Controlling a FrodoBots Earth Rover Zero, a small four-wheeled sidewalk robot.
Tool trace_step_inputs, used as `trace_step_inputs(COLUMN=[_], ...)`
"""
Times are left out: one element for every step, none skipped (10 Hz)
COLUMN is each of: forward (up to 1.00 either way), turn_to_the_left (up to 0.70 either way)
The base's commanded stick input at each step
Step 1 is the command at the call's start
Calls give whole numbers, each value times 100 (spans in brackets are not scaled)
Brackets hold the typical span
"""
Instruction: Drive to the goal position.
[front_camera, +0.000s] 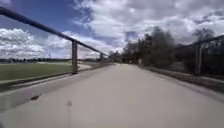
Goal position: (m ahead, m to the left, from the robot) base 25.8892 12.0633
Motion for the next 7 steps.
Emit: trace_step_inputs(forward=[100, 100, 100, 100, 100, 100, 100], turn_to_the_left=[0, 0, 0, 0, 0, 0, 0])
